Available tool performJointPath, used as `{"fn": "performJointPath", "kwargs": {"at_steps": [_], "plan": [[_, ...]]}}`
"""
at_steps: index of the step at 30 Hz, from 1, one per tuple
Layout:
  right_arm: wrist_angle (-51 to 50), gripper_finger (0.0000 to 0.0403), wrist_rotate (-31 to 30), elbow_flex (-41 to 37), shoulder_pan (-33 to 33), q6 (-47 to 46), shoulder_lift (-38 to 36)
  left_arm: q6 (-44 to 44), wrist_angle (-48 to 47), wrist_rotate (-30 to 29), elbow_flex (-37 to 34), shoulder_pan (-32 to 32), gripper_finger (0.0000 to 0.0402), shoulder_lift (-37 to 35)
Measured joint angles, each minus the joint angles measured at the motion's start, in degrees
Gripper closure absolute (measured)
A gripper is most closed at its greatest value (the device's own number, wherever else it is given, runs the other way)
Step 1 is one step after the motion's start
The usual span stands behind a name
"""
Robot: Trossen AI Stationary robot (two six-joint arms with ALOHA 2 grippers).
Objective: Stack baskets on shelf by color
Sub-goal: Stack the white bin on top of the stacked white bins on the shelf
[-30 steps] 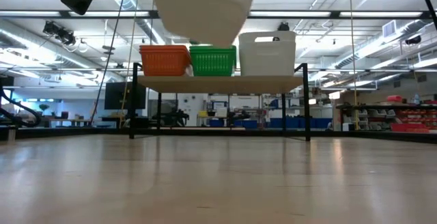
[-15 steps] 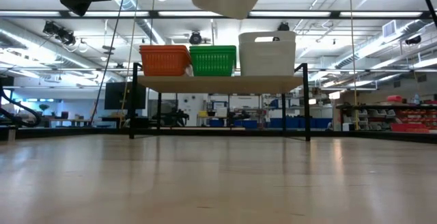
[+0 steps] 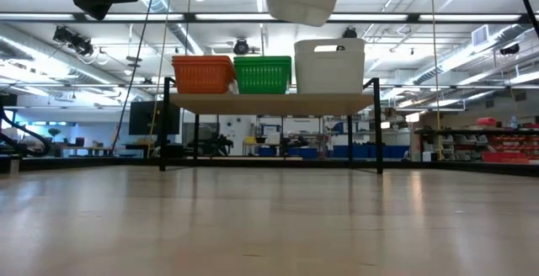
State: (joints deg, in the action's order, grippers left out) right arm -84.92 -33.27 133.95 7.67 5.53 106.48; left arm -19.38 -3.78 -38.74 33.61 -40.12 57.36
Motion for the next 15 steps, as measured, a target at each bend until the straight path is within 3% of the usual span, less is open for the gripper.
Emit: {"fn": "performJointPath", "kwargs": {"at_steps": [9,15], "plan": [[-3.17,0.0398,7.91,-0.02,-10.16,4.77,-1.9,0.0,-0.01,0.0,0.0,0.0,0.023,0.0],[-5.24,0.0398,9.21,-0.9,-14.26,4.74,-1.62,-0.99,-0.45,0.02,0.0,0.0,0.023,0.0]]}}
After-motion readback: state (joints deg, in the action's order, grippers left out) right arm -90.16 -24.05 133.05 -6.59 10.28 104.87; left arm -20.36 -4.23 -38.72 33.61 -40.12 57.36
